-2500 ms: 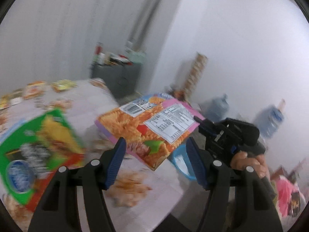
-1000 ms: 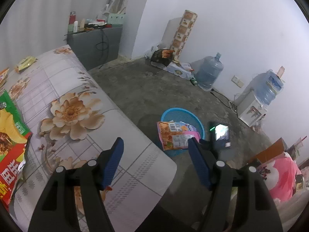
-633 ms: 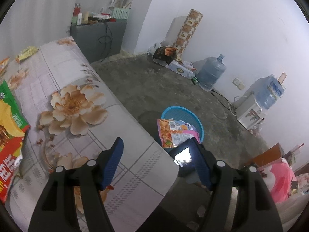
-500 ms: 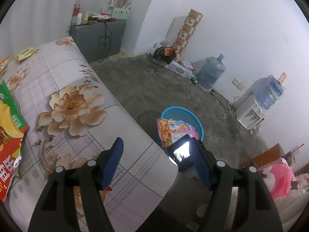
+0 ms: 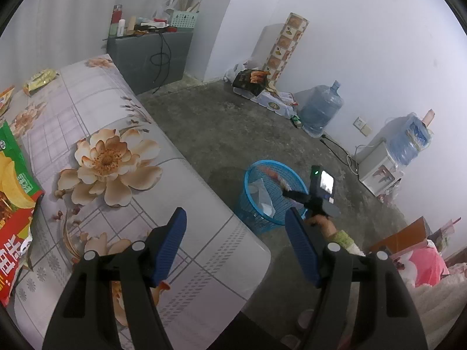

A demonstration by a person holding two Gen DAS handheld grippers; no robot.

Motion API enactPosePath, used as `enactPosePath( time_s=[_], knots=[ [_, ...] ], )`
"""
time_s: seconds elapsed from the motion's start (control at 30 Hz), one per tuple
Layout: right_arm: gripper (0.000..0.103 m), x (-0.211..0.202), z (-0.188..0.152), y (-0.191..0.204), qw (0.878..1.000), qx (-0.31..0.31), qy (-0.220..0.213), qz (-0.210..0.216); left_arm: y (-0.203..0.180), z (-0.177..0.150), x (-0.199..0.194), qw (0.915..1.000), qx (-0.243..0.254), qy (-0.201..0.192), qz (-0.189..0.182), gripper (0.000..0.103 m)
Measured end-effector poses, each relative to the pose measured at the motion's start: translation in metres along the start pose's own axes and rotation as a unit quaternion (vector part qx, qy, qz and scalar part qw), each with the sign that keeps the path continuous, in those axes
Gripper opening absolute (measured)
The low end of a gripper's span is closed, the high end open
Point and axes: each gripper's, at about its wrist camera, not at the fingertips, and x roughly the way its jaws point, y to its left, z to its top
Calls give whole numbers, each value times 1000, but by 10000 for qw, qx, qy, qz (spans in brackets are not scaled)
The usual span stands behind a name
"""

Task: Collect trash
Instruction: 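Lower the chip bag into the wastebasket and open the right tool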

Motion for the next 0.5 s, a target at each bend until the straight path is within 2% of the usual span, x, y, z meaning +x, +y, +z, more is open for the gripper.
enactPosePath(
  time_s=[0.07,0.13,0.23,0.4,0.5],
  knots=[
    [0,-4,4,-3,9977,404,-44,548,1,0,1,10000,-24,22,26,68],
    [0,-3,5,-11,9946,740,-74,719,4,0,2,9999,-83,54,35,68],
    [0,7,0,-25,9950,936,31,350,5,1,2,9999,-93,49,35,68],
    [0,15,-24,-72,9863,1553,306,-465,6,1,-1,10000,-33,-17,57,68],
    [0,11,-28,-79,9849,1539,316,-729,7,-1,0,10000,-72,22,49,68]
  ],
)
